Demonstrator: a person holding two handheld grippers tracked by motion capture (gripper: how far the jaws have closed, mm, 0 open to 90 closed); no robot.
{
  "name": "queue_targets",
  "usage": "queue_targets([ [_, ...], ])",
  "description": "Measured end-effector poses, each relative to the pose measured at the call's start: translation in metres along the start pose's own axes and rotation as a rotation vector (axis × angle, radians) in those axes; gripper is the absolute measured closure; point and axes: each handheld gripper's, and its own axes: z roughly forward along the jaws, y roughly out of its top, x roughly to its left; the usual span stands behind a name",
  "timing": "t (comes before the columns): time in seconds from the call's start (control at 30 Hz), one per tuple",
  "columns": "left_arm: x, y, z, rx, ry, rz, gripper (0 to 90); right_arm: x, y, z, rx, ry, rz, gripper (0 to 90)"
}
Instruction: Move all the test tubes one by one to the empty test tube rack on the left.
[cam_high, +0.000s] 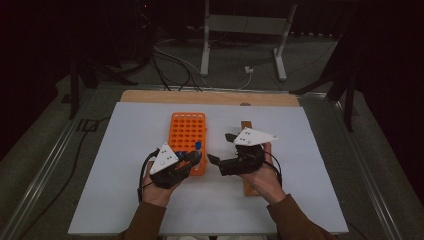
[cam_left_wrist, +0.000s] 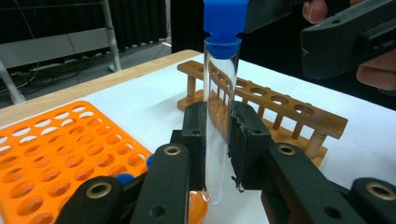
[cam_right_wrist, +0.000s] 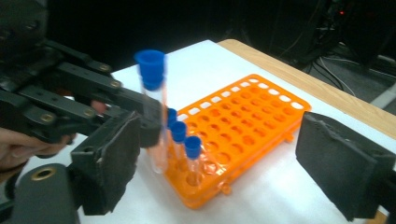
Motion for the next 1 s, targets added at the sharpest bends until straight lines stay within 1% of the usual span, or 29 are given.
queue_targets([
  [0.07, 0.001, 0.000, -0.002, -0.003, 0.001, -0.002, 78.4, -0.004, -0.002, -0.001, -0.002, -0.014, 0.009, 11.5],
  [0.13, 0.003, 0.001, -0.004, -0.005, 0.004, -0.004, 78.4, -0.008, -0.004, -0.003, -0.005, -0.017, 0.016, 9.5],
  [0.23, 0.005, 0.001, -0.006, -0.006, 0.008, -0.009, 78.4, -0.014, -0.008, -0.005, -0.008, -0.037, 0.031, 5.2],
  [0.3, 0.007, 0.000, -0.008, -0.005, 0.005, -0.015, 78.4, -0.019, -0.010, -0.006, -0.006, -0.047, 0.037, 4.3],
  [0.47, 0.010, 0.000, -0.011, -0.005, 0.005, -0.014, 78.4, -0.026, -0.015, -0.010, -0.010, -0.071, 0.051, 1.2],
  [0.53, 0.011, 0.000, -0.013, -0.008, 0.007, -0.015, 78.4, -0.029, -0.017, -0.012, -0.013, -0.071, 0.061, 0.0],
  [0.6, 0.012, 0.001, -0.015, -0.010, 0.010, -0.017, 78.4, -0.031, -0.019, -0.014, -0.008, -0.066, 0.066, 0.0],
  [0.73, 0.015, 0.001, -0.019, -0.015, 0.012, -0.023, 78.4, -0.035, -0.022, -0.018, -0.011, -0.074, 0.067, 0.0],
  [0.87, 0.020, 0.000, -0.022, -0.027, 0.006, -0.036, 78.2, -0.039, -0.025, -0.022, -0.015, -0.095, 0.070, 0.0],
  [1.0, 0.025, -0.002, -0.026, -0.032, 0.014, -0.047, 78.3, -0.043, -0.029, -0.026, -0.016, -0.110, 0.075, 0.0],
])
